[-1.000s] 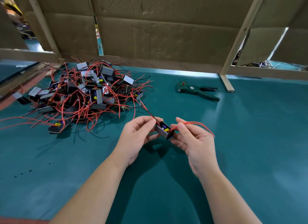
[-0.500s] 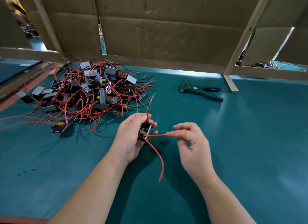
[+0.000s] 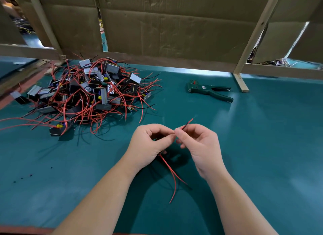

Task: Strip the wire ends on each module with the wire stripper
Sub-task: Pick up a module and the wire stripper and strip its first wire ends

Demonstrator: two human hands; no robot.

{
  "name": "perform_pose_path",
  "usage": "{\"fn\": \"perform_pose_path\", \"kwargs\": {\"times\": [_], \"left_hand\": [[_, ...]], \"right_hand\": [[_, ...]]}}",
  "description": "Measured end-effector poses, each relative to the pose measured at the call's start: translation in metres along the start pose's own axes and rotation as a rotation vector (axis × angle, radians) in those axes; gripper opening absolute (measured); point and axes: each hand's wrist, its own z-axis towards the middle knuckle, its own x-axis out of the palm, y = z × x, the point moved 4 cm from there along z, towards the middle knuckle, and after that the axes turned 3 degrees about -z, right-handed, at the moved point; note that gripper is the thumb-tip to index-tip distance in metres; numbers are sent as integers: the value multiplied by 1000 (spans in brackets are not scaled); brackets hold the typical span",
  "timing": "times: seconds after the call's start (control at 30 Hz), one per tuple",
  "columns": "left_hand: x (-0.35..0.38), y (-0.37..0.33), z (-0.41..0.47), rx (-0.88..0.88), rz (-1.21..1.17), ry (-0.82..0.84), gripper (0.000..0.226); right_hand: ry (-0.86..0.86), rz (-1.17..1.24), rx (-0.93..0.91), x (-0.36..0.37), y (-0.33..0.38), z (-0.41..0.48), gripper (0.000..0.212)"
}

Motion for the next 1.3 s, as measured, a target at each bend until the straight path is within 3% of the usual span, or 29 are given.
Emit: {"fn": "perform_pose_path", "kwargs": {"times": [0.3,0.5,0.57,0.73,0.87,0.97,1.07,1.2,1.3], "left_hand": [[0,0,0,-61,-25,-47,21],[-4,-3,3,-162,-290,-139,14],[-6,-2,3,-212,-312,-130,15],[-2,1,0,-270,-292,-3,10],[-3,1,2,-239,-307,-1,18],[-13,3,6,-221,-342,-91,16],[-22,6,10,-234,-415,-168,14],[-25,7,11,-263,-492,-175,10],[-25,6,12,-286,-507,-155,9]], "right_hand": [[-36,3,39,-3,-2,0,15],[-5,184,58,-3,-2,-3,12],[-16,235,82,-7,-2,-2,3],[74,160,96,-15,12,9,15],[200,-39,141,-19,22,40,26],[-30,-250,91,-42,19,91,29],[-203,-854,-59,-73,16,150,10],[-29,-1374,108,-100,-11,212,79],[39,-1508,204,-116,-21,234,87]]}}
